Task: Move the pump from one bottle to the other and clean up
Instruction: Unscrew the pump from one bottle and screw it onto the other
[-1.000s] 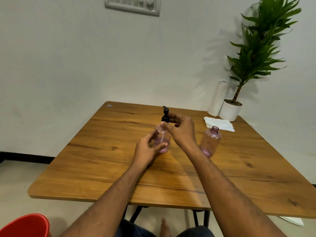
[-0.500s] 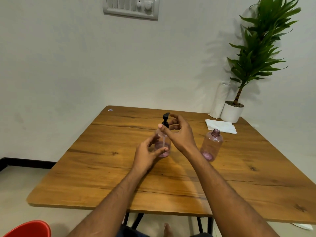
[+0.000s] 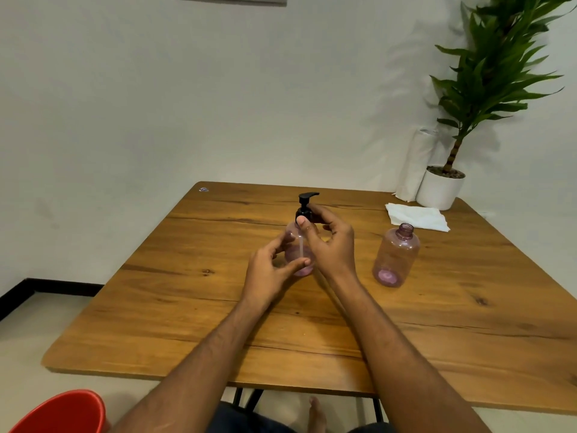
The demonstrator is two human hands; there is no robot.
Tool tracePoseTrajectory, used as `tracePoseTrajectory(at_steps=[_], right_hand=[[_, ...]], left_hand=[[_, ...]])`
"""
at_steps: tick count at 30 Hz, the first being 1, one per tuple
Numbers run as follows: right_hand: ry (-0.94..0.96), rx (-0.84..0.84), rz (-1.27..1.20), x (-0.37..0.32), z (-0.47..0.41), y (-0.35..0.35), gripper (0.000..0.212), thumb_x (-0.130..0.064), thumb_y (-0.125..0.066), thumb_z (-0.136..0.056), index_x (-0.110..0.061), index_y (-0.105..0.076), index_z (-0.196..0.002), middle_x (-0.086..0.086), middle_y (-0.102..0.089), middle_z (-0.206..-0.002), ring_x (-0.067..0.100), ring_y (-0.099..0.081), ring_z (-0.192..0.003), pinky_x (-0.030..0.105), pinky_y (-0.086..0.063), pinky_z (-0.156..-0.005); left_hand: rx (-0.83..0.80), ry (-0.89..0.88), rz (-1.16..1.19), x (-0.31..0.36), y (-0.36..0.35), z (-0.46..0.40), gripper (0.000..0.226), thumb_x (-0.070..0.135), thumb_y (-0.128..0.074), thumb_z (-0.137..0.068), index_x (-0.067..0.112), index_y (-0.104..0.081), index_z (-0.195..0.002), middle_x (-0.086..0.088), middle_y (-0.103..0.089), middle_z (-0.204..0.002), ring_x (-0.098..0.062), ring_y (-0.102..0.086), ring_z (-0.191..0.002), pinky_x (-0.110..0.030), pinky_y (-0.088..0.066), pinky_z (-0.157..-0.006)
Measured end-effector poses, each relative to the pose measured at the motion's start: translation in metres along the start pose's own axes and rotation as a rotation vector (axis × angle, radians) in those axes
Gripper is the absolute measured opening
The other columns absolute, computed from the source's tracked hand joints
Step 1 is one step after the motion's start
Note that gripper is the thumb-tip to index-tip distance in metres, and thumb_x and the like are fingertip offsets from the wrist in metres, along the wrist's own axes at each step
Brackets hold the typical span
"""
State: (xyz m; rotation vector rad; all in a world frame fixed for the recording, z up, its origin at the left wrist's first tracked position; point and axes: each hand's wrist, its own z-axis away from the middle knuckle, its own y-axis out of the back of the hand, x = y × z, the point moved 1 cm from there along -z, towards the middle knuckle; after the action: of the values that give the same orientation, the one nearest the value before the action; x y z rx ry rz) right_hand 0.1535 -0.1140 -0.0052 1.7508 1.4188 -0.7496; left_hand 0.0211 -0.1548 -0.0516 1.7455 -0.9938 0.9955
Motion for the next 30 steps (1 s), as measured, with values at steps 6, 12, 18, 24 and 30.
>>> tracePoseTrajectory(at_steps=[6,12,18,24,30], right_hand=[[0.009,0.011,0.145,-0.012,-0.001,0.004,0.04,-0.039,-0.078,-0.092,-0.023,-0.071,-0.129,-0.008,-0.074,-0.119,0.003,-0.066,-0.111,0.029,-0.059,-0.092],[-0.041,-0.036,0.479,-0.043,-0.011,0.01,0.054,-0.059,-0.082,-0.08,-0.025,-0.075,-0.121,-0.007,-0.079,-0.112,0.008,-0.072,-0.101,0.026,-0.055,-0.076],[-0.099,0.002,0.372,-0.045,-0.013,0.009,0.049,-0.04,-0.094,-0.073,-0.021,-0.078,-0.116,-0.008,-0.078,-0.107,-0.001,-0.068,-0.093,0.011,-0.047,-0.072],[-0.091,-0.176,0.29,-0.042,-0.021,0.018,0.039,-0.017,-0.086,-0.085,-0.019,-0.077,-0.123,-0.005,-0.079,-0.117,0.003,-0.071,-0.104,0.029,-0.059,-0.094],[-0.122,-0.36,0.293,-0.044,-0.029,0.026,0.036,-0.005,-0.075,-0.093,-0.018,-0.074,-0.127,-0.003,-0.075,-0.124,0.01,-0.066,-0.119,0.035,-0.053,-0.104]], left_hand=[[-0.006,-0.021,-0.026,0.003,0.0,0.001,0.079,0.029,-0.083,-0.082,0.024,-0.048,-0.153,0.011,-0.065,-0.138,-0.002,-0.06,-0.125,-0.011,-0.047,-0.094],[-0.026,-0.005,-0.023,0.005,0.0,0.003,0.076,0.029,-0.083,-0.083,0.023,-0.05,-0.151,0.009,-0.067,-0.137,-0.003,-0.062,-0.124,-0.013,-0.047,-0.095],[-0.036,0.004,-0.024,0.005,0.0,0.003,0.079,0.033,-0.083,-0.082,0.024,-0.048,-0.152,0.008,-0.066,-0.138,-0.003,-0.062,-0.123,-0.026,-0.05,-0.104],[-0.04,0.003,-0.024,0.004,0.0,0.002,0.081,0.034,-0.083,-0.081,0.025,-0.048,-0.153,0.008,-0.066,-0.139,-0.006,-0.062,-0.123,-0.015,-0.047,-0.094],[-0.036,0.001,-0.021,0.004,-0.001,0.002,0.082,0.034,-0.081,-0.083,0.021,-0.044,-0.156,0.004,-0.062,-0.144,-0.005,-0.057,-0.124,-0.021,-0.046,-0.099]])
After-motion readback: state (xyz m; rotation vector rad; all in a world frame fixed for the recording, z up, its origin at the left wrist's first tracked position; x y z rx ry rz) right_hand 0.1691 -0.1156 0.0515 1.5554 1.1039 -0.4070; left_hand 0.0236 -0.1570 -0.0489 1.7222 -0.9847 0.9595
